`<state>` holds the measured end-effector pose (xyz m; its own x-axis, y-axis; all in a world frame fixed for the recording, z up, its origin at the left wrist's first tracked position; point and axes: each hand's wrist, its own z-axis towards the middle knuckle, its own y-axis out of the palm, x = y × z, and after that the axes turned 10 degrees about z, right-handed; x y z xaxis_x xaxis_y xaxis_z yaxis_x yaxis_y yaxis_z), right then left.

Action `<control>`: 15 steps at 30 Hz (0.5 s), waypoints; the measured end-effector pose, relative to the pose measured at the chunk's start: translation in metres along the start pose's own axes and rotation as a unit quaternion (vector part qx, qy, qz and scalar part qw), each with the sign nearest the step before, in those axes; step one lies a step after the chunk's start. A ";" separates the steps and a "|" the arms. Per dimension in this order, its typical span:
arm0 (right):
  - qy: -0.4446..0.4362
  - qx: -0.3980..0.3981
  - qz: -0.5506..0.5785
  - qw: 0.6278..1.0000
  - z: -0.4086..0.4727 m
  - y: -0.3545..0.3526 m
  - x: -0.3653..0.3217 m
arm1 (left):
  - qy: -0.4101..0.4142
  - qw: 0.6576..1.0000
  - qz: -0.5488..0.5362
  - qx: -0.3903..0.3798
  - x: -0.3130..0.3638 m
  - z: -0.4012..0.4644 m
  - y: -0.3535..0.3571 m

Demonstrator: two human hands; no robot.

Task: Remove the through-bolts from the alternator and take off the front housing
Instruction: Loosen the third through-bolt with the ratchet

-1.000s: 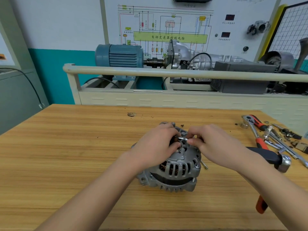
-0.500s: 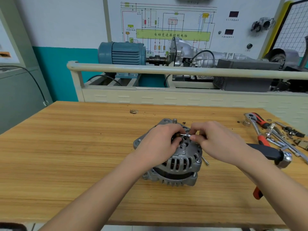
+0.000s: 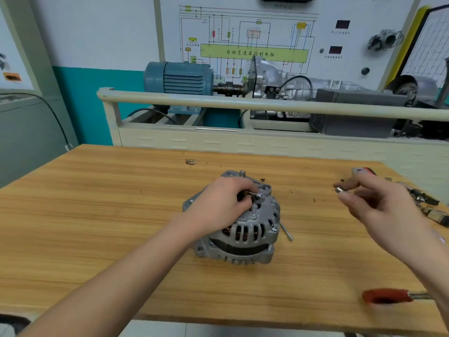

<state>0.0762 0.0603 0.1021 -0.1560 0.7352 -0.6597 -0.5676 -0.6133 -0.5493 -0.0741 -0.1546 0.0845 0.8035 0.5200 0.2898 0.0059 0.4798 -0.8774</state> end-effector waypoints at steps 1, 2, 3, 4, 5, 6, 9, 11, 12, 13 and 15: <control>-0.011 -0.004 0.000 1.000 0.001 0.003 -0.004 | -0.005 1.000 -0.004 -0.004 -0.001 0.000 -0.002; -0.015 -0.020 -0.009 1.000 0.002 0.011 -0.007 | -0.008 1.000 -0.004 -0.007 -0.002 -0.001 -0.003; -0.013 -0.037 -0.009 0.999 0.004 0.021 -0.011 | -0.008 1.000 -0.001 -0.011 -0.002 0.000 -0.004; -0.006 -0.046 0.012 0.999 0.007 0.029 -0.014 | -0.007 1.000 0.002 -0.014 -0.002 0.001 -0.005; -0.003 -0.046 0.037 0.998 0.011 0.033 -0.015 | -0.008 1.000 0.002 -0.014 -0.002 0.003 -0.005; -0.002 -0.042 0.059 0.997 0.015 0.036 -0.015 | -0.009 1.000 0.003 -0.014 -0.001 0.005 -0.004; 0.000 -0.023 0.106 0.994 0.031 0.039 -0.018 | -0.009 1.000 0.018 -0.009 0.001 0.009 -0.003; -0.006 0.005 0.140 0.990 0.043 0.041 -0.024 | -0.006 1.000 0.008 0.005 0.003 0.011 -0.003; -0.010 0.021 0.166 0.986 0.049 0.041 -0.028 | -0.006 1.000 -0.003 0.016 0.003 0.011 -0.002; -0.013 0.037 0.198 0.979 0.053 0.041 -0.031 | -0.007 0.999 -0.018 0.030 0.004 0.011 -0.001; -0.011 0.065 0.275 0.959 0.060 0.041 -0.038 | -0.017 0.996 -0.060 0.067 0.006 0.013 -0.002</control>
<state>0.0107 0.0244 0.1358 -0.4767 0.3176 -0.8197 -0.4902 -0.8701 -0.0521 -0.0770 -0.1431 0.0928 0.7811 0.4762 0.4039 0.0183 0.6290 -0.7772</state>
